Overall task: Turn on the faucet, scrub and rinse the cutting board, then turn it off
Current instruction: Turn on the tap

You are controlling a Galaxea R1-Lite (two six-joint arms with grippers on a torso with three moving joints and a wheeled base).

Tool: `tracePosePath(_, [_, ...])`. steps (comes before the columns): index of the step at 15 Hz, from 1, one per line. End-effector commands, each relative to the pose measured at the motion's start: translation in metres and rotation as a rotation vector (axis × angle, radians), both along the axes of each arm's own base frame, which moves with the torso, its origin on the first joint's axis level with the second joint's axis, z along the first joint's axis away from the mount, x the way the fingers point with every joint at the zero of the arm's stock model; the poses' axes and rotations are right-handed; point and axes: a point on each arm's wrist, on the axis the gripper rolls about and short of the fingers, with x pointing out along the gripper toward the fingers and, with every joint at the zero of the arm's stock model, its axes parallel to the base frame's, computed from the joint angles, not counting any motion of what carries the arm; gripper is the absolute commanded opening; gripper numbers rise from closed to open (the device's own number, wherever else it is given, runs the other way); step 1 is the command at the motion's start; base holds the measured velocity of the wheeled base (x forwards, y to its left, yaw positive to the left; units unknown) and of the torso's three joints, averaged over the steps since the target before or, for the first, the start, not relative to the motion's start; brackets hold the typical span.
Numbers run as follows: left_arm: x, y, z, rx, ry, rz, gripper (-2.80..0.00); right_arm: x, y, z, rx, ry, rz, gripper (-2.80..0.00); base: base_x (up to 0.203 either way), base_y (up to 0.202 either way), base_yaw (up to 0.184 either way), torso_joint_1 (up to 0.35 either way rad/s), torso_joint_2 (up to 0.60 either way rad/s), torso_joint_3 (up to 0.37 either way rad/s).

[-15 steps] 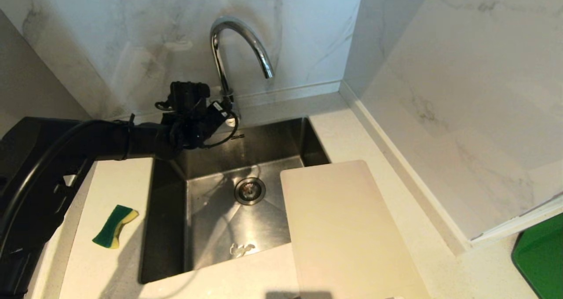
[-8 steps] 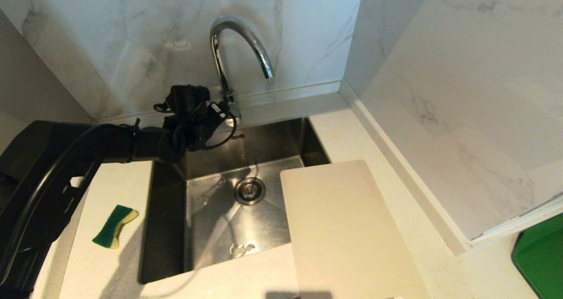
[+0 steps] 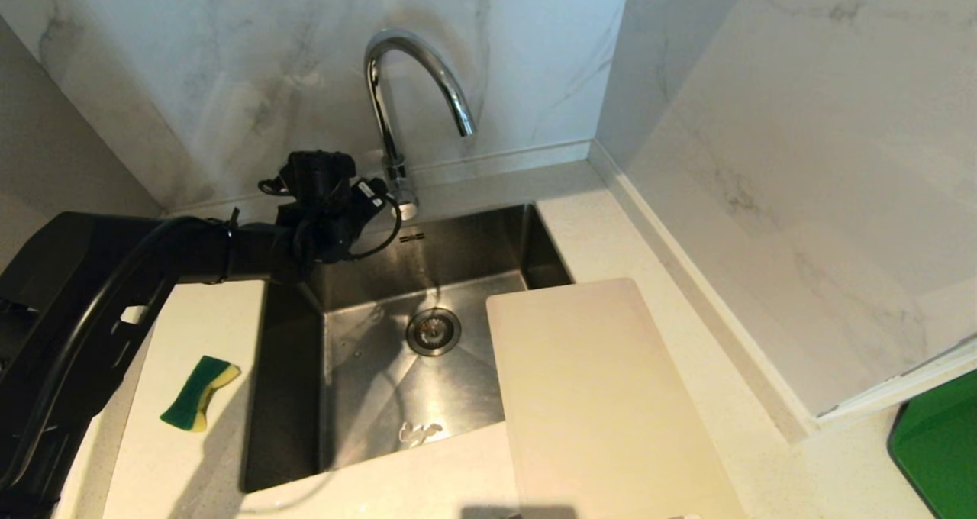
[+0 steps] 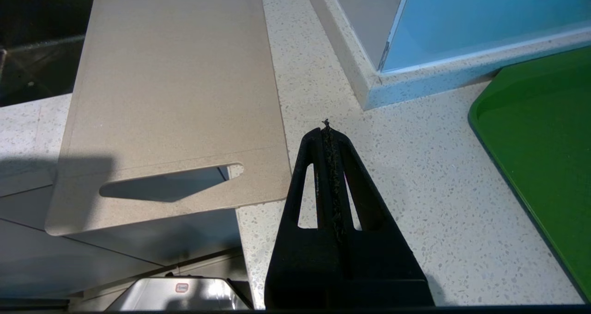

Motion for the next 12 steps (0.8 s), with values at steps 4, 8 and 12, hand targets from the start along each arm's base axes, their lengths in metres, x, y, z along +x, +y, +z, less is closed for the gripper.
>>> tracePosePath(4, [0.0006, 0.0010, -0.0034, -0.002, 0.017, 0.002, 0.00, 0.0000, 0.0000, 0.0000, 0.000, 0.000, 0.000, -2.80, 0.000, 0.000, 0.000, 0.000, 0.00, 0.000])
tracePosePath(8, [-0.0018, 0.0001, -0.0064, -0.002, 0.067, -0.003, 0.00, 0.0000, 0.0000, 0.0000, 0.000, 0.000, 0.000, -2.80, 0.000, 0.000, 0.000, 0.000, 0.00, 0.000])
tracePosePath(12, [-0.0051, 0.0007, -0.0105, -0.045, 0.136, -0.017, 0.00, 0.0000, 0.0000, 0.0000, 0.000, 0.000, 0.000, -2.80, 0.000, 0.000, 0.000, 0.000, 0.00, 0.000])
